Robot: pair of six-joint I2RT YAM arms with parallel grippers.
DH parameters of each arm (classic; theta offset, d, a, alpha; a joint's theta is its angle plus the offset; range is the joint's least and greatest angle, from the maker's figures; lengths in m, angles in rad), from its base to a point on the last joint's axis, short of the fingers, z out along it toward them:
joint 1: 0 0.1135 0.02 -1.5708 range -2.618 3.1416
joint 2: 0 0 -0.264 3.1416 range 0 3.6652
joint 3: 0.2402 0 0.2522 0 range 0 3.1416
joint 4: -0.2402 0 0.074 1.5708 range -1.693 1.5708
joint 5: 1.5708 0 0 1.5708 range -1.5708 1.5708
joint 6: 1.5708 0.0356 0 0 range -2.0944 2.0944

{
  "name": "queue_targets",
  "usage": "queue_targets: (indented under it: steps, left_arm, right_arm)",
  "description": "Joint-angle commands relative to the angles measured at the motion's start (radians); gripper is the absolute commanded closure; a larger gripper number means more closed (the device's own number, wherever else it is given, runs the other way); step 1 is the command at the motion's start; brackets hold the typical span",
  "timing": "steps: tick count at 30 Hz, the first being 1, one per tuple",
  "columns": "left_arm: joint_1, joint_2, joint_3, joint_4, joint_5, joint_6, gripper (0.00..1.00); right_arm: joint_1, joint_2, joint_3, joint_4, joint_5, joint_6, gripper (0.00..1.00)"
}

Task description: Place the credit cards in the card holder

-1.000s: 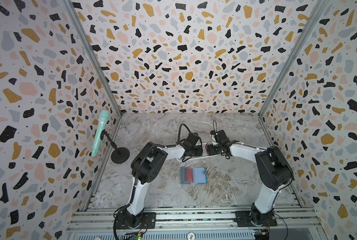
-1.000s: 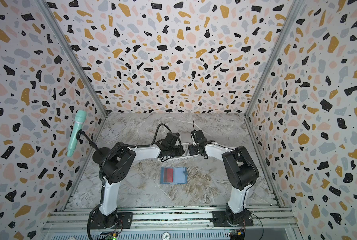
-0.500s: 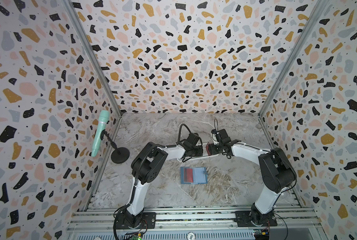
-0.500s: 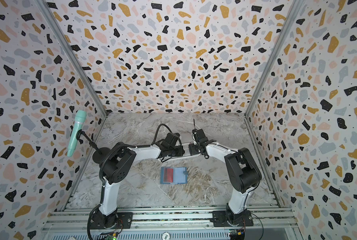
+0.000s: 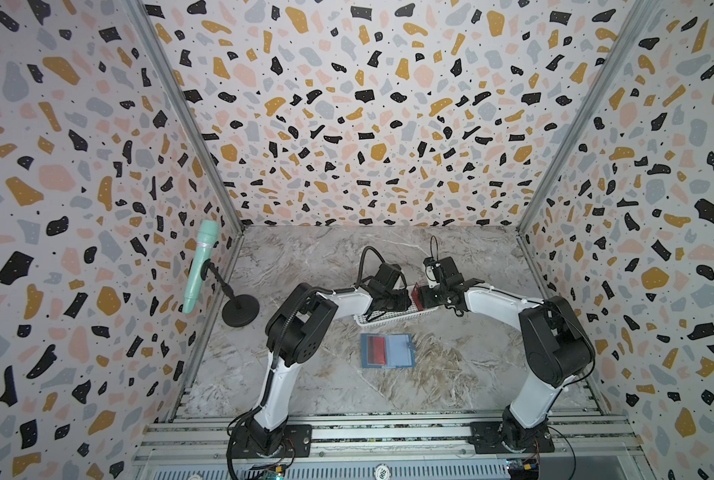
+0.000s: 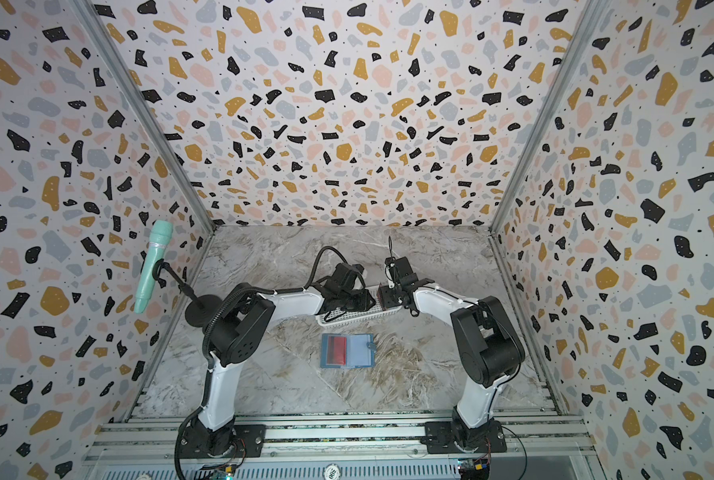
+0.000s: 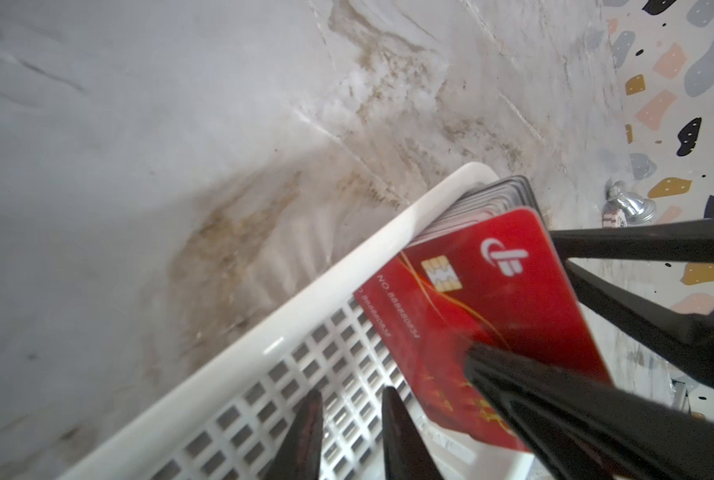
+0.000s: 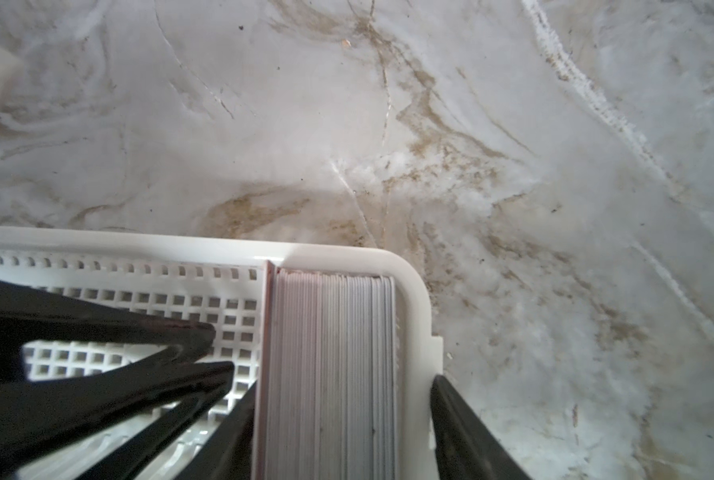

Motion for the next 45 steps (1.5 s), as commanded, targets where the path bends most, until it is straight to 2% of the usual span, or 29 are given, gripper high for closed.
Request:
queue_targets:
  steps: [1, 19, 30, 37, 45]
  left_arm:
    - [-0.012, 0.023, 0.031, 0.026, 0.047, 0.007, 0.70]
    - [-0.020, 0.080, 0.077, 0.035, 0.064, -0.012, 0.66]
    - [-0.020, 0.092, 0.078, 0.037, 0.066, -0.012, 0.66]
    - [-0.020, 0.090, 0.080, 0.037, 0.068, -0.012, 0.67]
    - [-0.022, 0.087, 0.077, 0.034, 0.067, -0.010, 0.67]
  right_arm:
    - [-0.002, -0.030, 0.005, -0.005, -0.011, -0.006, 0.39]
    - [-0.002, -0.047, 0.008, -0.015, -0.011, -0.008, 0.39]
    - [0.011, -0.137, -0.010, -0.045, -0.007, -0.005, 0.38]
    - [0.017, -0.151, -0.040, -0.036, -0.015, 0.007, 0.59]
    - [0.021, -0.122, -0.047, -0.024, -0.008, 0.014, 0.75]
